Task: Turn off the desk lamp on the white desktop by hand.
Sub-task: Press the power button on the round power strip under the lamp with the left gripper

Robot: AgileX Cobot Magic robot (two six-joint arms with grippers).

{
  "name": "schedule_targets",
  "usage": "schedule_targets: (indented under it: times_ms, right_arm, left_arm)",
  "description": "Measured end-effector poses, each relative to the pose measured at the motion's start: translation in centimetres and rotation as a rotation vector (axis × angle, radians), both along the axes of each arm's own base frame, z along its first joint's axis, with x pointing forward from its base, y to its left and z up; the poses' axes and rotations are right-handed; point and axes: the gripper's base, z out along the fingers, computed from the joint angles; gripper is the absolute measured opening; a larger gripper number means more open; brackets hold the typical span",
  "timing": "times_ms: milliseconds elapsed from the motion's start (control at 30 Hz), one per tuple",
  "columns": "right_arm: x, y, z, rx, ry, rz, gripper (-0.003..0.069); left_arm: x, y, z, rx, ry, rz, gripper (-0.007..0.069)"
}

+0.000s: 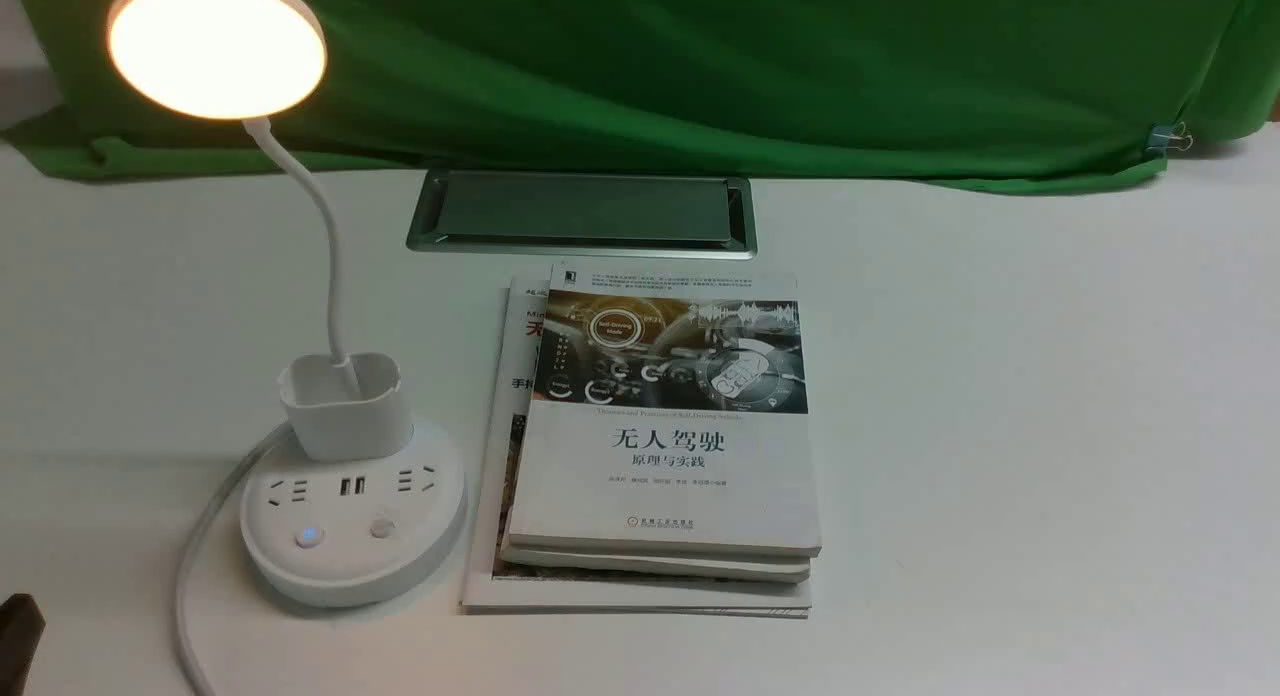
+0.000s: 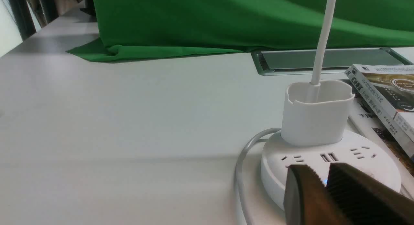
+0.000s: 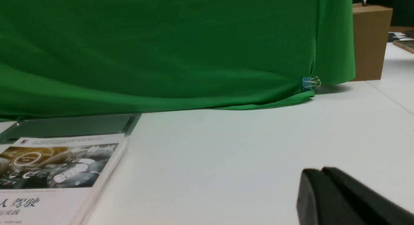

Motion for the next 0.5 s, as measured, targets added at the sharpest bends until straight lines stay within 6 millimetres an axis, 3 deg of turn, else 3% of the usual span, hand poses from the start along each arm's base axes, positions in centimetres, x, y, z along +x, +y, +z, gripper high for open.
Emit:
schedule_targets:
  times_ms: [500]
  right_arm:
    - [0.0, 0.0, 0.0, 0.0, 0.0, 0.0, 0.0036]
  left_arm:
    - [0.05, -0.03, 0.4, -0.033, -0.044, 0.001, 0.0092]
